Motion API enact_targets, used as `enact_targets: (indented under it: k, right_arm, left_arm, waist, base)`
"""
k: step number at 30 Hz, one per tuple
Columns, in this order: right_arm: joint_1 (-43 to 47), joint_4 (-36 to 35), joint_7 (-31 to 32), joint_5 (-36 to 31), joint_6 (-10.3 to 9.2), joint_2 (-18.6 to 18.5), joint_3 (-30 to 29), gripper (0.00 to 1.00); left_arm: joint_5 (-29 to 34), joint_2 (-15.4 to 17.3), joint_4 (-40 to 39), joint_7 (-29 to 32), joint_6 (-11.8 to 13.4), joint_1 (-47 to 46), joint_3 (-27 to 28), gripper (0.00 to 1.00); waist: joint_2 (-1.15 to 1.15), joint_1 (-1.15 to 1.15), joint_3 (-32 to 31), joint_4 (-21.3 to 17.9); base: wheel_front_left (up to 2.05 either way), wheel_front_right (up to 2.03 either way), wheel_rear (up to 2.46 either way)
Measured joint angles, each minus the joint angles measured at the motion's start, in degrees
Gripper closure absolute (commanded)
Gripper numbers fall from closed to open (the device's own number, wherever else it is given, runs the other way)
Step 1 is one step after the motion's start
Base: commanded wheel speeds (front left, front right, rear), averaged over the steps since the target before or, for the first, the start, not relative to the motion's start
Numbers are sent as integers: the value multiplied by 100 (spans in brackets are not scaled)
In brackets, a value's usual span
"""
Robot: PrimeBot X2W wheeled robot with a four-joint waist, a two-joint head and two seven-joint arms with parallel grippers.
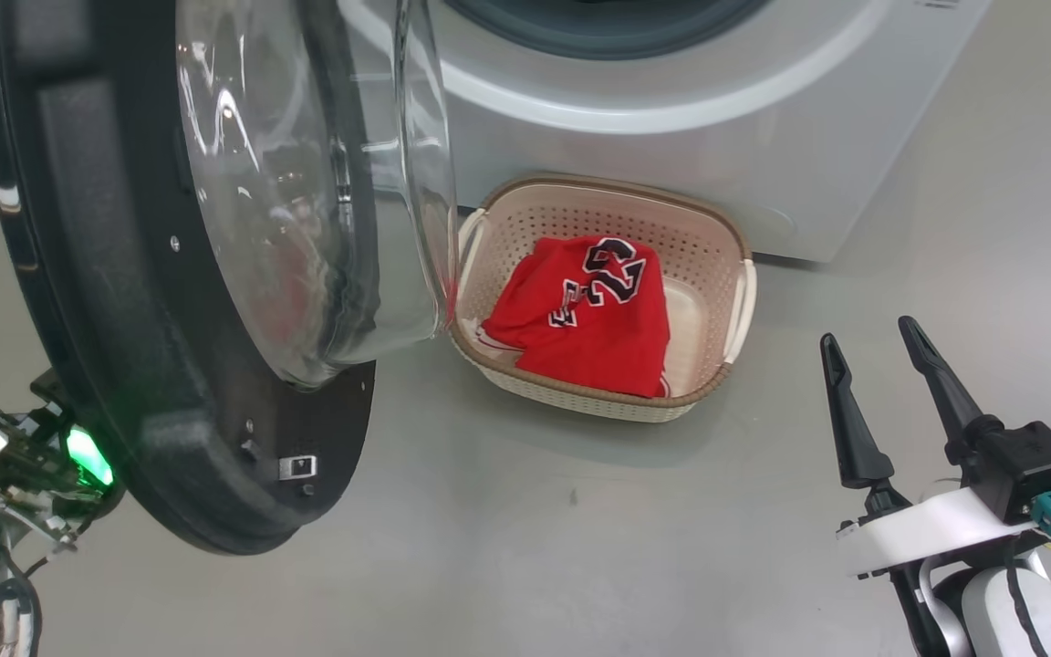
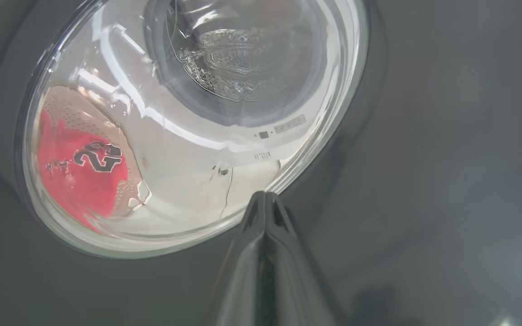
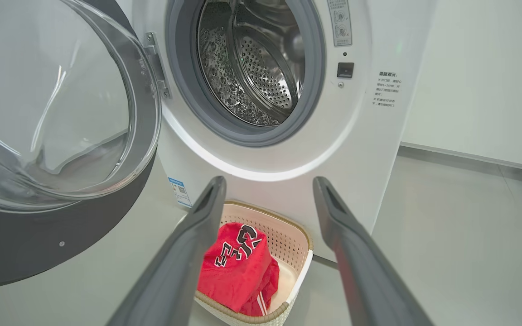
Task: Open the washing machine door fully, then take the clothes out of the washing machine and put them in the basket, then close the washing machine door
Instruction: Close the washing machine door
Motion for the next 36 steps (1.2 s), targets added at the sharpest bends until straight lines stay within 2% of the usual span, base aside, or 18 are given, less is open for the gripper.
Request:
enact_targets:
  k: [5, 17, 36]
  right_arm:
    - [-37, 71, -97, 38, -38, 112, 43, 0]
    - [-214, 332, -321, 136, -38, 248, 100, 0]
    - [-343, 745, -514, 291, -33, 416, 260, 0]
  left_arm:
    - [-68, -130, -163, 29, 0, 143, -4, 100]
    - [74, -214, -358, 3, -1, 203, -130, 100]
    - [588, -344, -114, -410, -3, 69, -200, 100]
  waist:
    - [0, 0, 0, -300]
    - [0, 0, 70, -1077]
    - [0, 0, 43, -2274]
  base:
    - [0, 0, 0]
    - [0, 0, 0]
    - [0, 0, 0]
